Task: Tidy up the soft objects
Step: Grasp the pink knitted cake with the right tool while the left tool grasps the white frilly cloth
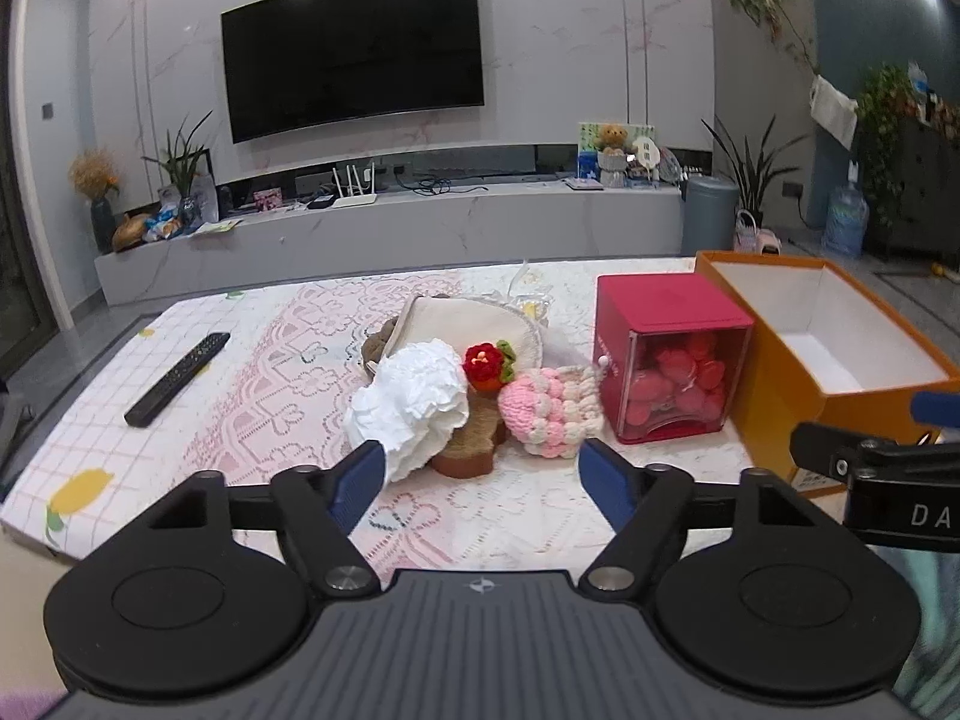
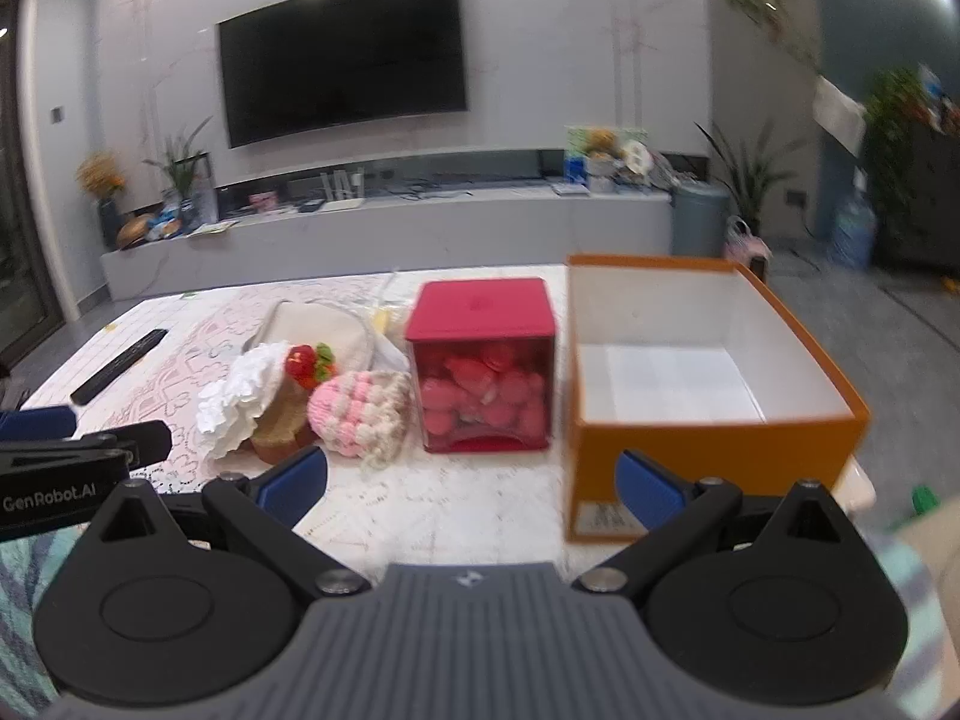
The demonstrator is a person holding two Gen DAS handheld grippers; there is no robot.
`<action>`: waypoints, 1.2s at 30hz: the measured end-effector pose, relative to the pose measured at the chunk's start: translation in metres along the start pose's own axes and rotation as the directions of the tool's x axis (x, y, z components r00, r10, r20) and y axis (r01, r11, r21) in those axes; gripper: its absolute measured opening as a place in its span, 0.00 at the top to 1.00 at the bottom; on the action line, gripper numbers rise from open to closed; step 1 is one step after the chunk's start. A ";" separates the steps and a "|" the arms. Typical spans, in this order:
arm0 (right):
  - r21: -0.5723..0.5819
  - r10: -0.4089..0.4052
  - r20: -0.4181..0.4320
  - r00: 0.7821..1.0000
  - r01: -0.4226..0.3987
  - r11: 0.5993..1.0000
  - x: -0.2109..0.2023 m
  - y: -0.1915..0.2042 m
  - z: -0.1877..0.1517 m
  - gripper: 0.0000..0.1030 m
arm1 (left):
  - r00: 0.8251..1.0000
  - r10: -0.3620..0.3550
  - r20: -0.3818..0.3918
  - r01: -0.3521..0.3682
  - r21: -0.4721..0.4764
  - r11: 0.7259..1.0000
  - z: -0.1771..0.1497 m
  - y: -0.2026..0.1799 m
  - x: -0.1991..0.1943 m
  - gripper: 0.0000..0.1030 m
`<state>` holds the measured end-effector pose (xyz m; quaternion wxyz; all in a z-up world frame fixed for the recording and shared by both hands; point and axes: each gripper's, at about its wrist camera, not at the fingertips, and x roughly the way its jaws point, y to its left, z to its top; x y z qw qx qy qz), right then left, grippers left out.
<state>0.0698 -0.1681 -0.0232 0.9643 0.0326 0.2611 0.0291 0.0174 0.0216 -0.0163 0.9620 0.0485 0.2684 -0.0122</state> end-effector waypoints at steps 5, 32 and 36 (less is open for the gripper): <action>-0.098 0.055 0.003 0.999 -0.054 0.994 0.022 0.016 0.008 0.17 | 1.000 -0.011 -0.013 0.012 0.050 0.999 0.006 0.009 0.013 0.28; -0.396 0.159 -0.160 0.974 -0.211 0.894 0.203 0.106 -0.005 0.29 | 0.975 -0.056 -0.214 0.097 0.186 0.978 0.035 0.039 0.178 0.16; -0.428 0.143 -0.137 0.980 -0.189 0.884 0.217 0.112 -0.014 0.33 | 0.976 -0.027 -0.216 0.072 0.203 0.977 0.028 0.039 0.192 0.16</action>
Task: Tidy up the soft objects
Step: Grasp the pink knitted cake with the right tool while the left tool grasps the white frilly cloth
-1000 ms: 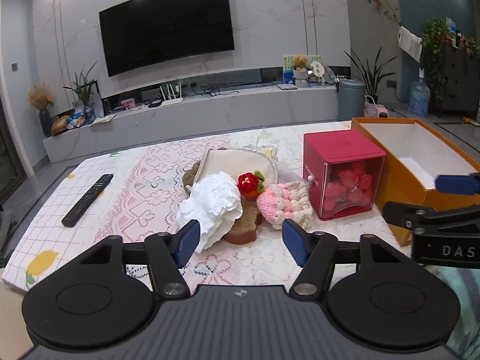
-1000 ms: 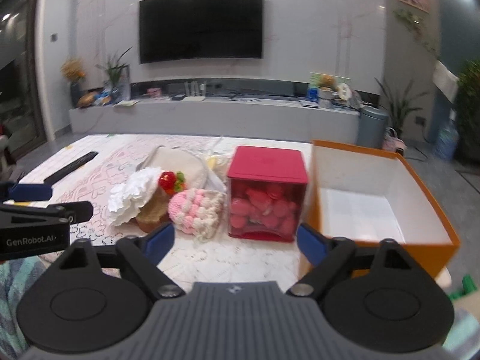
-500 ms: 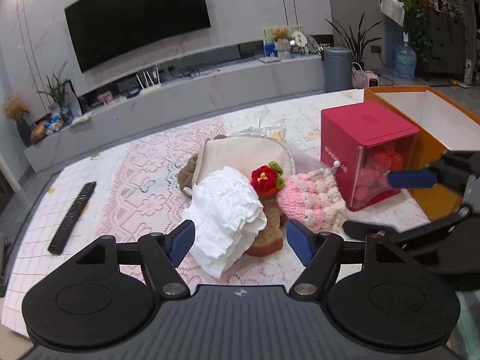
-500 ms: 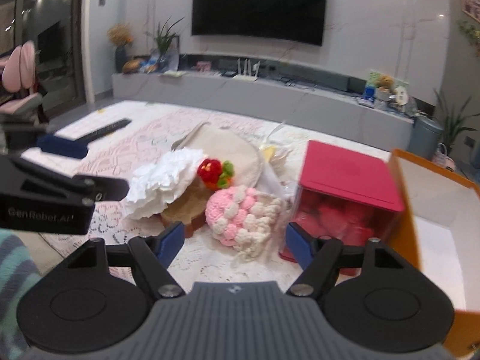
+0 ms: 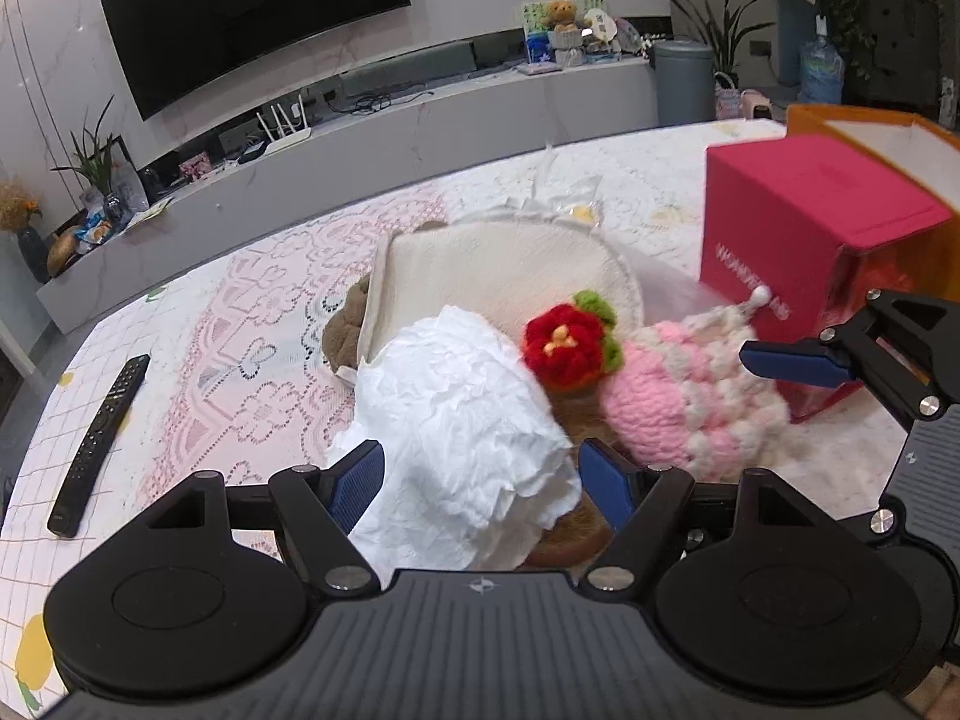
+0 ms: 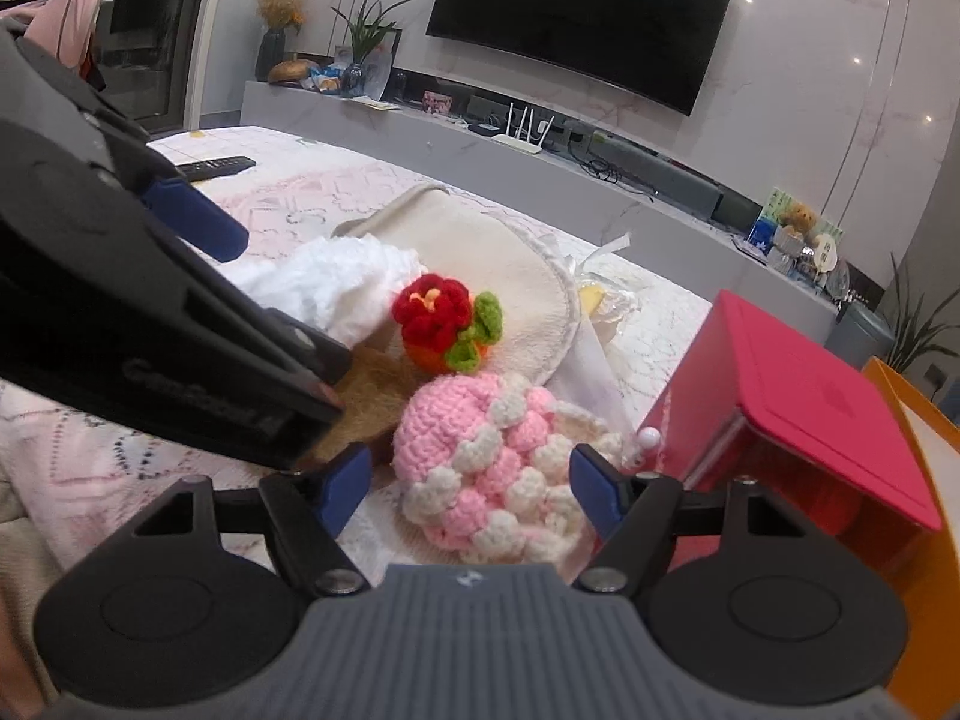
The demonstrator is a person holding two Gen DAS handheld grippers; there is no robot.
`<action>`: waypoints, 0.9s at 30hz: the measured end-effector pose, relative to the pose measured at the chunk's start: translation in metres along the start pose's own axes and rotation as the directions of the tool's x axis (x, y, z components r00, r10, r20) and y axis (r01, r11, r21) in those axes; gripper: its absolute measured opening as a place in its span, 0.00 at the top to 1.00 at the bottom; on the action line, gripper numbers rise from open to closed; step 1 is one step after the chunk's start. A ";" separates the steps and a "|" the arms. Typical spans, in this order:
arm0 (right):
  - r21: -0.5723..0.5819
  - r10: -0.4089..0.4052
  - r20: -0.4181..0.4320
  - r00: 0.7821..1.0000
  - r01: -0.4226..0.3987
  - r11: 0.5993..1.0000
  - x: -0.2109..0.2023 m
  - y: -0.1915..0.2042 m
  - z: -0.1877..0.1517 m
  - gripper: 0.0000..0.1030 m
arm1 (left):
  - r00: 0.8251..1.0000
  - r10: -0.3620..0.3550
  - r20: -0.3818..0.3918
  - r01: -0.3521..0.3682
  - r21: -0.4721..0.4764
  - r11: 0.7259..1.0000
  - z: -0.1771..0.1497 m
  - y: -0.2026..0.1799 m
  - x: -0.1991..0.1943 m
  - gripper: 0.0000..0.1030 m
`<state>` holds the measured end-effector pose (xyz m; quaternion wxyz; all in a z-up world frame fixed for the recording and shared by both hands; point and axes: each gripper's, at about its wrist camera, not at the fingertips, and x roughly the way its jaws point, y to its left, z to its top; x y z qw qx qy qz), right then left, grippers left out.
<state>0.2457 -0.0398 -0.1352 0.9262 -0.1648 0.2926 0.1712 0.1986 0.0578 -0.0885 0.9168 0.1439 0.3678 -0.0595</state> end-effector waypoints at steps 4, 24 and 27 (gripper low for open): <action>0.017 -0.026 -0.007 1.000 0.026 1.000 0.016 0.001 -0.004 0.38 | 1.000 -0.008 -0.013 0.008 -0.012 1.000 -0.005 0.003 0.010 0.23; -0.045 -0.078 0.036 0.996 0.079 0.996 0.024 0.010 -0.009 0.80 | 0.994 0.092 0.054 -0.085 -0.113 0.990 -0.008 0.021 -0.011 0.93; -0.043 -0.083 0.044 0.996 0.085 0.995 0.014 0.011 -0.008 0.81 | 0.991 0.111 0.072 -0.102 -0.124 0.987 -0.007 0.022 -0.022 0.93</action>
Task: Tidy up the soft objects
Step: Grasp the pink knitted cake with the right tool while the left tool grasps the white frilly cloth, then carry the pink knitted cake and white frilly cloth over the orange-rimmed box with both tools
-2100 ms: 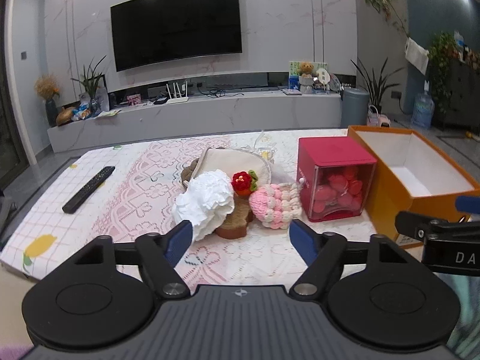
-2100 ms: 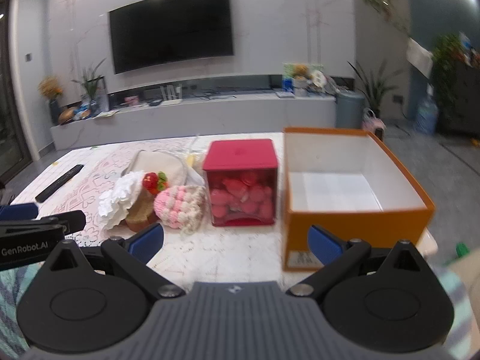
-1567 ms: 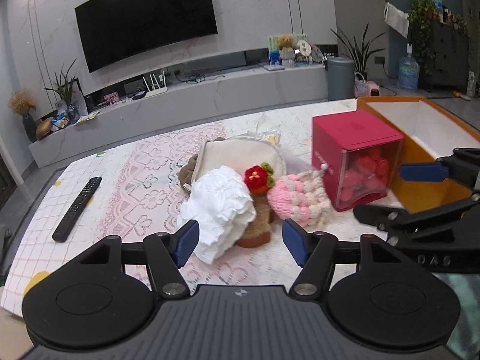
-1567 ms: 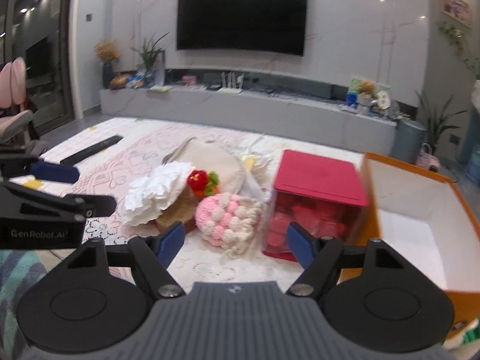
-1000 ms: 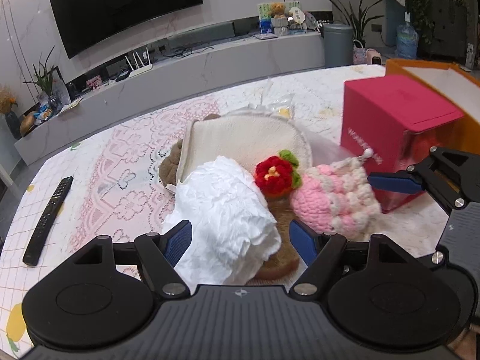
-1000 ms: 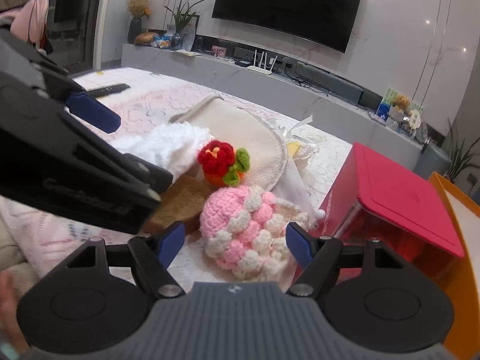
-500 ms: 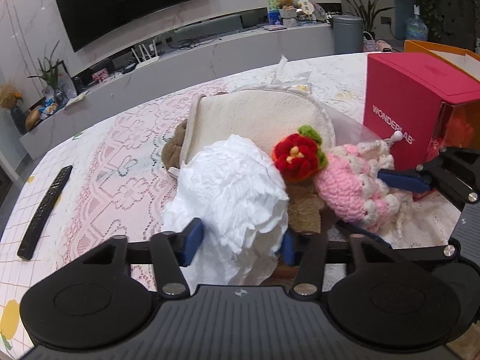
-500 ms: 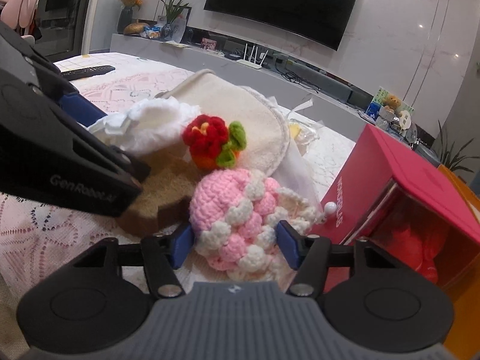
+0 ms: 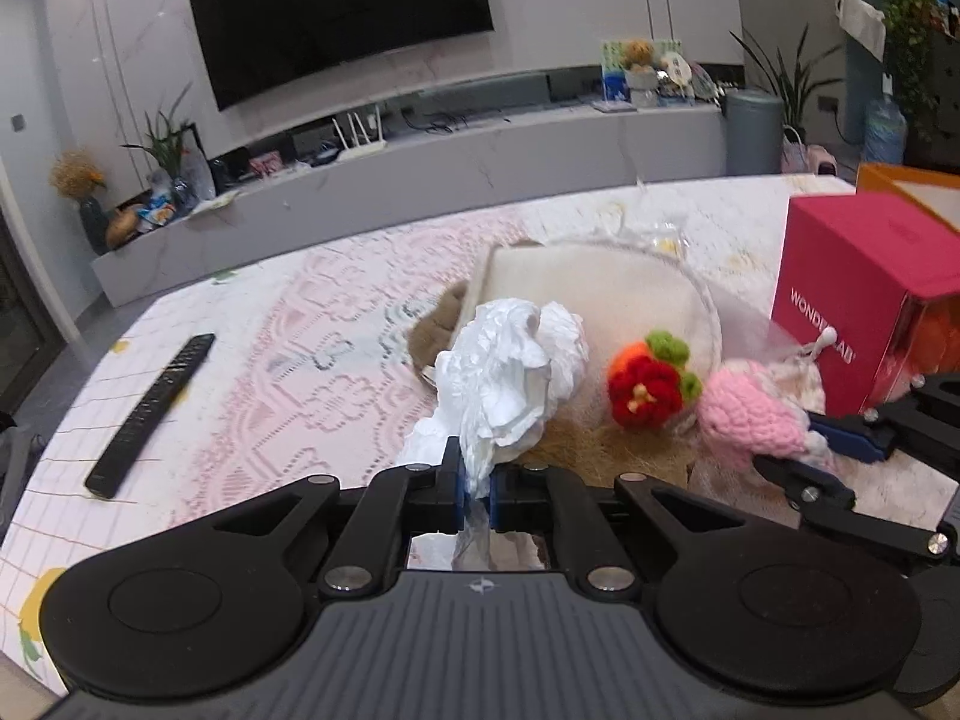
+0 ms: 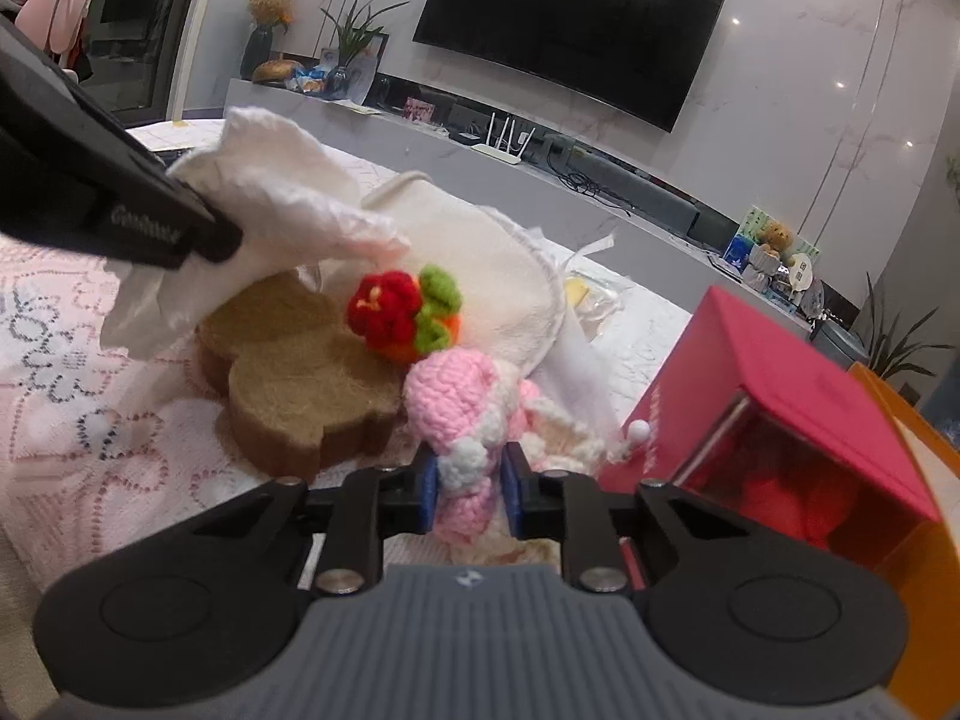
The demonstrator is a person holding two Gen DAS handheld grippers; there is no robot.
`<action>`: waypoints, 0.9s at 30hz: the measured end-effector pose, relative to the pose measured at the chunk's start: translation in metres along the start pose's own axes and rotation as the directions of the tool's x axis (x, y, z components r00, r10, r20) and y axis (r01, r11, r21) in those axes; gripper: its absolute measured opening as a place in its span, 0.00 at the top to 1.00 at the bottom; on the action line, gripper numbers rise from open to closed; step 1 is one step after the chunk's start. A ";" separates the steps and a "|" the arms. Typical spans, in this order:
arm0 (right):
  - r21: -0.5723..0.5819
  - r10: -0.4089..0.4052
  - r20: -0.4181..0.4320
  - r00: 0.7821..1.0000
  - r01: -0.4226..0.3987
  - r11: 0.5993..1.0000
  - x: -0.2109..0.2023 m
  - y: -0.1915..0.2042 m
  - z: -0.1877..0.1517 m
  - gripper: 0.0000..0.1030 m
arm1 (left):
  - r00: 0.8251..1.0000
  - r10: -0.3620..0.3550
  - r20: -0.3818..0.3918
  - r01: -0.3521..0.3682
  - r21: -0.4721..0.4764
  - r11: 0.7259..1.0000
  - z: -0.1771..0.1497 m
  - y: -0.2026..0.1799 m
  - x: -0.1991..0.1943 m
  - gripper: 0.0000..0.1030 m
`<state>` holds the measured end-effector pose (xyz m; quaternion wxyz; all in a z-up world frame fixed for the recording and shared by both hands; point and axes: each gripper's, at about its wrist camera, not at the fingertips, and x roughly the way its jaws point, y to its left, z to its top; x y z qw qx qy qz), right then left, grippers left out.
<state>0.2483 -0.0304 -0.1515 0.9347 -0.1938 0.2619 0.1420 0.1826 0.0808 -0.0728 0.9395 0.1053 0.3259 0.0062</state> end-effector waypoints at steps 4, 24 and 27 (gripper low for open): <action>0.001 -0.005 0.018 1.000 0.005 1.000 -0.018 -0.002 0.000 0.84 | 1.000 0.011 0.020 -0.011 -0.009 1.000 0.000 0.000 -0.017 0.93; 0.194 0.093 0.018 0.995 -0.095 0.976 -0.096 -0.036 -0.015 0.84 | 0.998 0.030 0.056 -0.029 -0.017 0.999 0.004 0.011 -0.069 0.93; 0.207 0.095 0.017 0.995 -0.096 0.974 -0.099 -0.044 -0.015 0.84 | 0.995 0.060 0.080 -0.061 0.008 0.998 0.010 0.015 -0.075 0.93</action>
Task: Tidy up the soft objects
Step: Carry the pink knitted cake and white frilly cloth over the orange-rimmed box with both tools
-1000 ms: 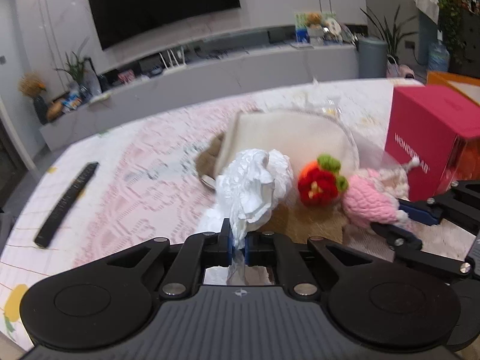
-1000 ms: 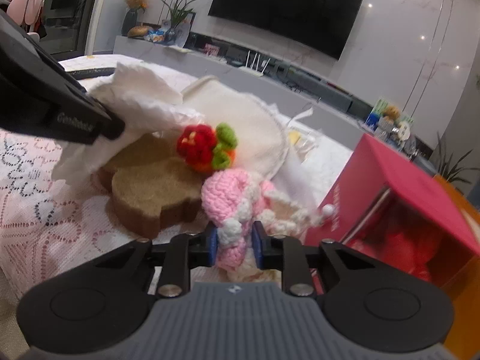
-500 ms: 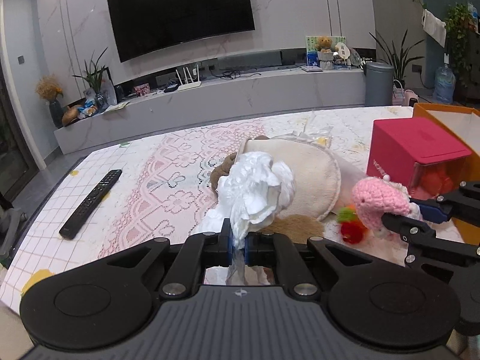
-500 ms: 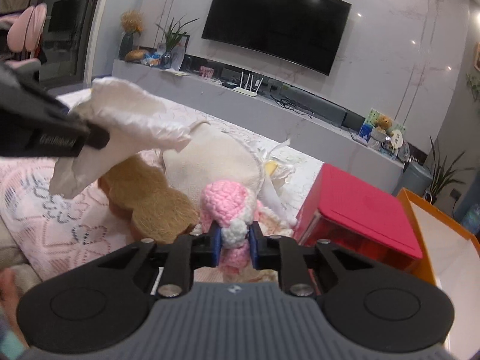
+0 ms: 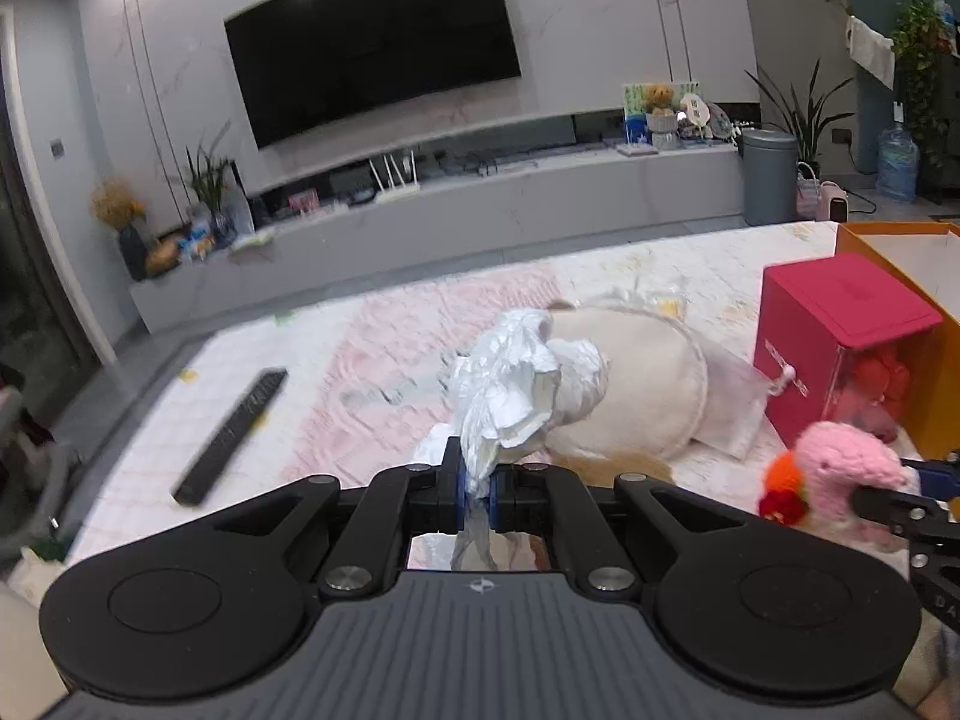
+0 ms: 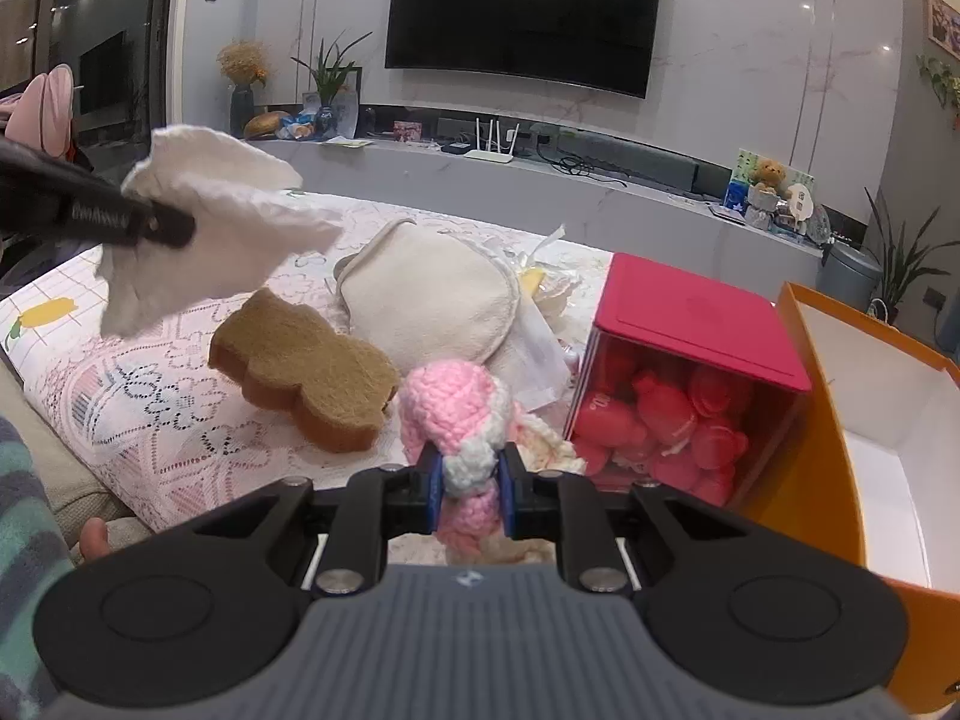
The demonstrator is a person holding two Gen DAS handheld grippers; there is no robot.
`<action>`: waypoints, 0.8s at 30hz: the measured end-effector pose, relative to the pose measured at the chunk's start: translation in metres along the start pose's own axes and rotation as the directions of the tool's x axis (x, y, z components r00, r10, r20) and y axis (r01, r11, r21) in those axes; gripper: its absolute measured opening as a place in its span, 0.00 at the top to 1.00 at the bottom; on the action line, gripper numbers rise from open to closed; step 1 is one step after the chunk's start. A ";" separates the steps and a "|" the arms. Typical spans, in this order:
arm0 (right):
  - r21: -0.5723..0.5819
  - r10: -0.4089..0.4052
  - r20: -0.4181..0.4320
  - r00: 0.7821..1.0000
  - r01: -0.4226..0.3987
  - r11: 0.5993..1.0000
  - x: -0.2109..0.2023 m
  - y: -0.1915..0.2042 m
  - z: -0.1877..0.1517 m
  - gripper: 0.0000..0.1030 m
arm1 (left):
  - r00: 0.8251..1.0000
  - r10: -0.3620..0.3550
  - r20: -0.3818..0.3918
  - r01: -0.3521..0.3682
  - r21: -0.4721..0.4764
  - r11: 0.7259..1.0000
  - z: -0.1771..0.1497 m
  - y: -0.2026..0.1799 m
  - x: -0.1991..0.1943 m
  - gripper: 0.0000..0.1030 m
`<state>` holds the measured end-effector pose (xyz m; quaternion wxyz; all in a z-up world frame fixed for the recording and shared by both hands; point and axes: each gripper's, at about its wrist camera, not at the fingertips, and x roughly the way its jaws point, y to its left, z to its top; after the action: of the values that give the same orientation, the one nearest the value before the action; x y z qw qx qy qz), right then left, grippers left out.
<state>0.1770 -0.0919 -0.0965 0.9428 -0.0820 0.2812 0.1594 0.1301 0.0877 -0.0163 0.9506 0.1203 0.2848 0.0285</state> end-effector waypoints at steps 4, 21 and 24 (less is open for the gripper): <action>0.009 -0.002 -0.008 1.000 0.002 1.000 -0.001 -0.004 0.000 0.84 | 0.999 0.022 0.031 -0.023 0.039 0.999 0.009 0.002 -0.010 0.93; 0.061 -0.029 0.084 0.996 0.024 0.998 -0.099 -0.075 0.043 0.84 | 0.947 -0.308 0.086 0.298 0.117 0.947 0.075 -0.053 -0.087 0.93; 0.090 -0.058 0.072 0.996 0.051 0.995 -0.117 -0.103 0.051 0.84 | 0.912 -0.405 0.070 0.396 0.115 0.911 0.092 -0.074 -0.087 0.93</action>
<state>0.1464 -0.2059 0.0177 0.9593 -0.0419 0.2500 0.1241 0.1070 -0.0146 0.0863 0.9412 0.1073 0.2603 -0.1867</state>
